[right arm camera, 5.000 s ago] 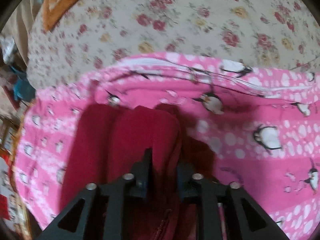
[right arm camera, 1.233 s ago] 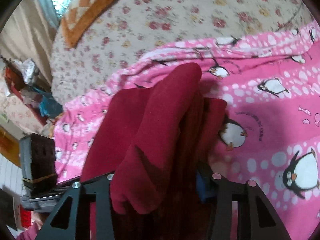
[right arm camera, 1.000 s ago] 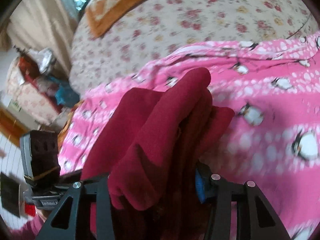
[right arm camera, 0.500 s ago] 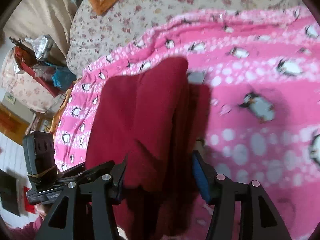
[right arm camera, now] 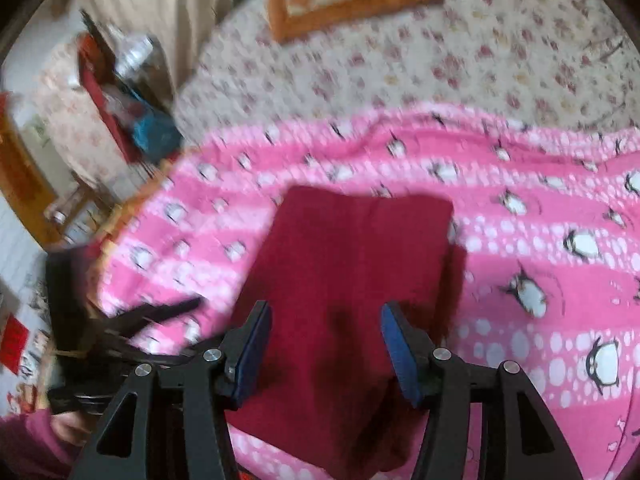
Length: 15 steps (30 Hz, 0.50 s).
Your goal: Fold small clothes
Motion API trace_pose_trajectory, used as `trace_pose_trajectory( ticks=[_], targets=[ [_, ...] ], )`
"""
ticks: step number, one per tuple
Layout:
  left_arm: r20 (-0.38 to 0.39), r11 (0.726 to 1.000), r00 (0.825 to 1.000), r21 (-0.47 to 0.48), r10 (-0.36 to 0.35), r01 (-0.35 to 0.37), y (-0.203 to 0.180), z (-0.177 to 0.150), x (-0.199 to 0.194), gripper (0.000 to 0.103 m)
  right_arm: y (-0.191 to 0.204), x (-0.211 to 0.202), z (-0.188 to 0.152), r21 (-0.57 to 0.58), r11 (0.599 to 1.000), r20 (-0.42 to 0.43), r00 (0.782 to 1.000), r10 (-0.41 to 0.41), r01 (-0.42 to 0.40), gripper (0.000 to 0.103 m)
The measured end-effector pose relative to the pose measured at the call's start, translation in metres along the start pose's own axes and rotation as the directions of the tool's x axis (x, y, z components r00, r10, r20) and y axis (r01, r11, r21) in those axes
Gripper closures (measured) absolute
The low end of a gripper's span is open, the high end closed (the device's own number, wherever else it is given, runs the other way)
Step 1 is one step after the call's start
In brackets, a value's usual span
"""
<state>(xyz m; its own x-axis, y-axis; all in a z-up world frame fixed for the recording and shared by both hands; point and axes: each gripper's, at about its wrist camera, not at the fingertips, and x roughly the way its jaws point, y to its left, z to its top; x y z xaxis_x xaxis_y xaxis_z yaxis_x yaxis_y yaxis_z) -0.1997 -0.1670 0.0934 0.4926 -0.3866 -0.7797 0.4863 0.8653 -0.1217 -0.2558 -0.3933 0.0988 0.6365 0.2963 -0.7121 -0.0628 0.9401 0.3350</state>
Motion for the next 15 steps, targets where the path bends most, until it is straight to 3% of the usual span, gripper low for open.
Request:
trace_pose_trajectory(
  ticks=[4, 8, 11, 15],
  targets=[
    [0.023, 1.0, 1.0, 0.018, 0.016, -0.016, -0.001, -0.003, -0.006, 0.024, -0.01, 0.022, -0.012, -0.038, 0.985, -0.044, 0.985, -0.17, 0.168, 0.048],
    [0.062, 0.997, 0.997, 0.061, 0.038, -0.042, -0.01, -0.004, -0.015, 0.024, -0.02, 0.02, -0.016, 0.008, 0.988, -0.073, 0.985, -0.154, 0.155, 0.048],
    [0.103, 0.995, 0.994, 0.088, 0.047, -0.056, -0.015, -0.004, -0.023, 0.024, -0.02, 0.003, -0.015, 0.051, 0.99, -0.045, 0.99, -0.131, 0.133, 0.048],
    [0.14, 0.994, 0.989, 0.096, 0.047, -0.061, -0.02, -0.004, -0.034, 0.024, -0.008, -0.021, -0.016, 0.055, 0.984, 0.016, 0.985, -0.169, 0.168, 0.045]
  ],
)
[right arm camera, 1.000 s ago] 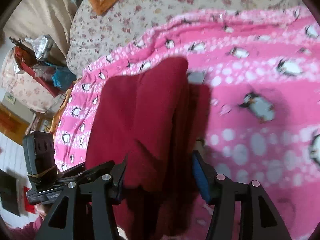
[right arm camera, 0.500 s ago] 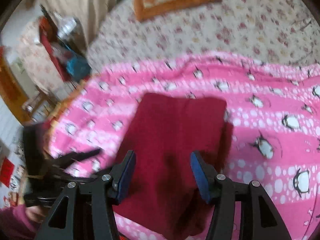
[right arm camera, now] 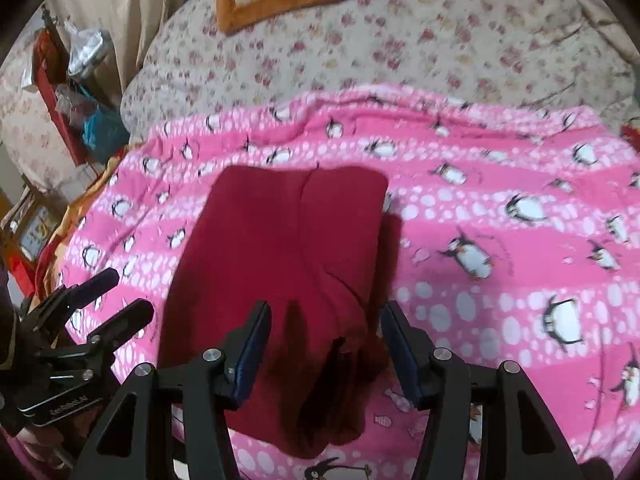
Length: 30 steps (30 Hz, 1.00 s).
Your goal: Fold small clothes
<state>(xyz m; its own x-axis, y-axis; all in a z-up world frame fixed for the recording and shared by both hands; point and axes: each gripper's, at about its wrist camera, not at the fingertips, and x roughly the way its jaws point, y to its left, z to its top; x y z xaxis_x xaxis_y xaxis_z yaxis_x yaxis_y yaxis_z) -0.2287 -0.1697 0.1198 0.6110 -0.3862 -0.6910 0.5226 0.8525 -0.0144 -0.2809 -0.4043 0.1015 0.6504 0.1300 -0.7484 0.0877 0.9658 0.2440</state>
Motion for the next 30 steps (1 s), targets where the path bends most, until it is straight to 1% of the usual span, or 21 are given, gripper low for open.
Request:
trace_pose_trajectory(
  ticks=[1, 2, 3, 5, 7, 12, 15, 20, 30],
  targets=[
    [0.006, 1.0, 1.0, 0.001, 0.002, -0.002, -0.001, 0.0, -0.002, 0.024, 0.003, -0.006, -0.001, -0.003, 1.0, 0.019, 1.0, -0.012, 0.012, 0.042],
    [0.011, 1.0, 1.0, 0.004, 0.005, -0.005, -0.001, 0.001, -0.004, 0.024, 0.006, -0.013, -0.002, -0.007, 1.0, 0.043, 0.999, -0.021, 0.022, 0.033],
    [0.019, 1.0, 1.0, 0.006, 0.009, -0.009, -0.002, 0.001, -0.007, 0.024, 0.009, -0.018, -0.003, -0.01, 1.0, 0.06, 0.998, -0.025, 0.026, 0.028],
    [0.039, 1.0, 0.999, 0.011, 0.027, -0.028, -0.003, 0.001, -0.013, 0.024, 0.016, -0.025, -0.004, -0.022, 0.999, 0.084, 0.996, -0.038, 0.04, 0.027],
    [0.051, 0.999, 0.998, 0.012, 0.036, -0.037, -0.004, 0.001, -0.018, 0.024, 0.022, -0.029, -0.004, -0.03, 0.998, 0.087, 0.995, -0.045, 0.048, 0.027],
    [0.081, 0.999, 0.996, -0.015, 0.034, -0.033, 0.0, 0.0, -0.03, 0.024, 0.03, -0.031, -0.007, -0.024, 0.999, 0.084, 0.996, -0.037, 0.039, 0.027],
    [0.09, 0.999, 0.995, -0.025, 0.04, -0.037, 0.002, 0.0, -0.035, 0.024, 0.035, -0.034, -0.01, -0.027, 0.998, 0.09, 0.995, -0.046, 0.049, 0.026],
    [0.082, 0.998, 0.995, -0.047, 0.053, -0.049, 0.003, -0.001, -0.036, 0.024, 0.041, -0.037, -0.016, -0.055, 0.994, 0.102, 0.991, -0.088, 0.094, 0.025],
    [0.056, 0.991, 0.995, -0.112, 0.082, -0.076, 0.015, -0.008, -0.028, 0.024, 0.045, -0.035, -0.02, -0.066, 0.992, 0.089, 0.991, -0.103, 0.109, 0.022]
  ],
)
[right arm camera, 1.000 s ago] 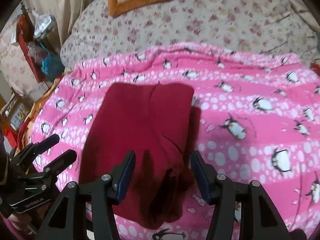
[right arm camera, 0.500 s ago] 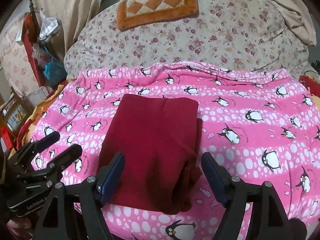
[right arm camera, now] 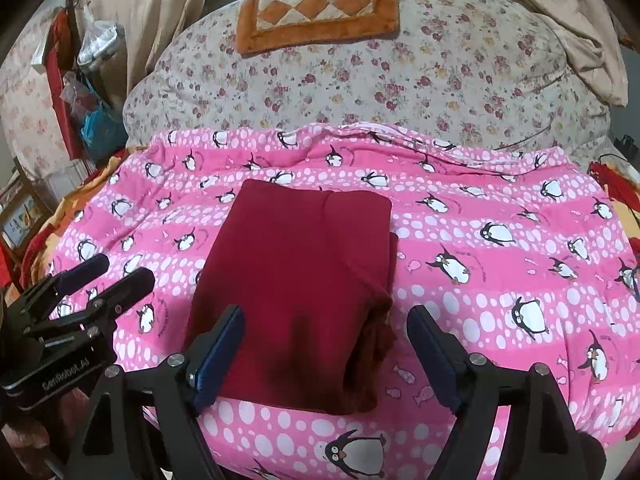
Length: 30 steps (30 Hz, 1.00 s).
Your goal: Fold small clothes
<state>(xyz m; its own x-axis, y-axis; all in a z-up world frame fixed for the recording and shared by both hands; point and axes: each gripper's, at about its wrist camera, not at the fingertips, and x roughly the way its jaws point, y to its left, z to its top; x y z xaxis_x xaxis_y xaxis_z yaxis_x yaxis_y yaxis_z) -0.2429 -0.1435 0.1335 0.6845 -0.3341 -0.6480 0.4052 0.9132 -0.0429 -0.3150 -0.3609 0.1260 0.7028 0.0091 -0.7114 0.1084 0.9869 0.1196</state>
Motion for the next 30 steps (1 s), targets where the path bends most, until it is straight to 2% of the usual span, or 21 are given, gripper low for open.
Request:
trace_pose_trajectory(
  ticks=[5, 30],
  targets=[
    [-0.032, 1.0, 0.999, -0.004, -0.006, 0.006, 0.002, -0.001, 0.007, 0.024, -0.001, 0.003, -0.002, 0.003, 1.0, -0.011, 1.0, -0.006, 0.006, 0.021],
    [-0.053, 1.0, 0.998, -0.007, 0.027, -0.028, 0.0, 0.008, 0.028, 0.024, -0.003, 0.027, 0.005, 0.015, 1.0, -0.045, 0.999, -0.022, 0.023, 0.021]
  ],
)
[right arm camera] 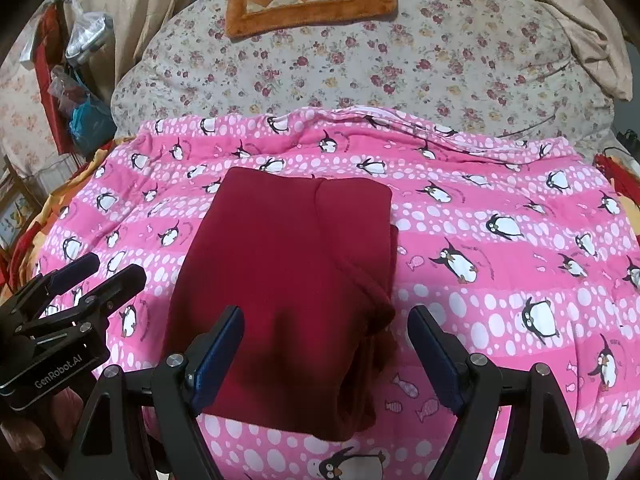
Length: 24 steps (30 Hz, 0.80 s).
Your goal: Fold small clothes
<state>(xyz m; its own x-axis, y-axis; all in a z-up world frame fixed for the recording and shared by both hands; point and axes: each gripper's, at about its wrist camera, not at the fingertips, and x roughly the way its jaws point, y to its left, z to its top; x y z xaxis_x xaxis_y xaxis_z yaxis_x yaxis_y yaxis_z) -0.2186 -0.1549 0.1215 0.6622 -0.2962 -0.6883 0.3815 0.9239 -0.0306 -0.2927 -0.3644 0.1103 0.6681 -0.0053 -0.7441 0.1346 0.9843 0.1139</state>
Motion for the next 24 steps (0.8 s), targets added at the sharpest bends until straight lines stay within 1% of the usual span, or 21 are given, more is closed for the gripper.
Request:
trace_pose_trajectory(
  ticks=[24],
  targets=[
    [-0.032, 1.0, 0.999, -0.003, 0.015, -0.015, -0.008, 0.016, 0.028, 0.024, -0.007, 0.031, 0.014, 0.03, 1.0, -0.033, 0.999, -0.001, 0.002, 0.021]
  ],
)
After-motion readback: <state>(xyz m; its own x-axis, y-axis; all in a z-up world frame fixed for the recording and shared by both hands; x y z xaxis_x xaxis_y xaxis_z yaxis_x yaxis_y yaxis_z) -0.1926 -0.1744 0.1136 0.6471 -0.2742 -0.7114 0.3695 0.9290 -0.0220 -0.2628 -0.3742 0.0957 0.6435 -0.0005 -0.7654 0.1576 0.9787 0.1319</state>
